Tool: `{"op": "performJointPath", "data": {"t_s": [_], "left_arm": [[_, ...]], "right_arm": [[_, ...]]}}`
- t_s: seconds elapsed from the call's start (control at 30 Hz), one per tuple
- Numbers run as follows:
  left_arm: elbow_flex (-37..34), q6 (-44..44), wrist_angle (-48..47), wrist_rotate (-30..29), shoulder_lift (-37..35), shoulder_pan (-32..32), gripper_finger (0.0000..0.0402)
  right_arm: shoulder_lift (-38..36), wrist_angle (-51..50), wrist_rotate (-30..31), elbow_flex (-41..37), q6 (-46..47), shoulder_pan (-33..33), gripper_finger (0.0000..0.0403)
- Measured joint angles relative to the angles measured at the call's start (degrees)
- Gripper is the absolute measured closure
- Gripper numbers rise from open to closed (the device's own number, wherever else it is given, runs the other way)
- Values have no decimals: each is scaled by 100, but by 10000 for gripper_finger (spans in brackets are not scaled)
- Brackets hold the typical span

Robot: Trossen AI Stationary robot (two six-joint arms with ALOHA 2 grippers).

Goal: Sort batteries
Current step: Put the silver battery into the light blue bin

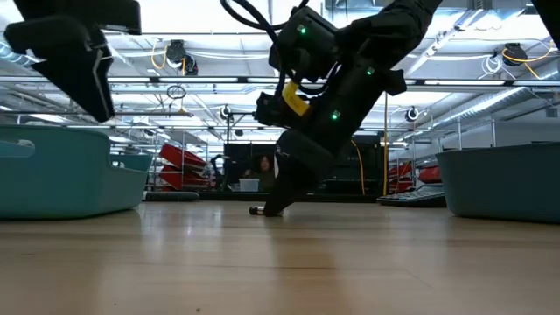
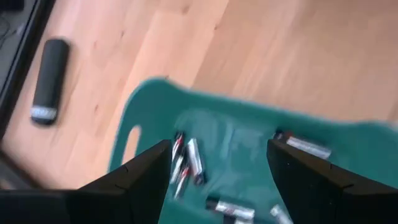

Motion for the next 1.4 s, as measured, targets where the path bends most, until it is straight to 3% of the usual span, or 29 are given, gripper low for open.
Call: {"op": "performJointPath", "data": {"t_s": [0.1,0.17,0.47,0.6,0.8,0.93,1.4], "left_arm": [[0,288,457,-63,0,2,128],[0,602,859,-110,0,14,128],[0,2070,2710,-100,0,216,128],[0,2944,3115,-333,73,253,128],[-2,4522,3628,-372,548,441,152],[-4,4936,4108,-432,864,650,175],[-7,5629,5479,-211,1178,796,217]], "right_arm": [[84,-59,-51,0,15,10,359],[84,-124,-117,2,2,9,385],[-597,-358,48,-79,-268,78,399],[-1240,-142,47,-20,-459,175,400],[-1550,249,-335,-38,-572,312,401],[-1562,405,-560,-29,-566,356,401],[-1566,495,-400,-35,-572,365,401]]}}
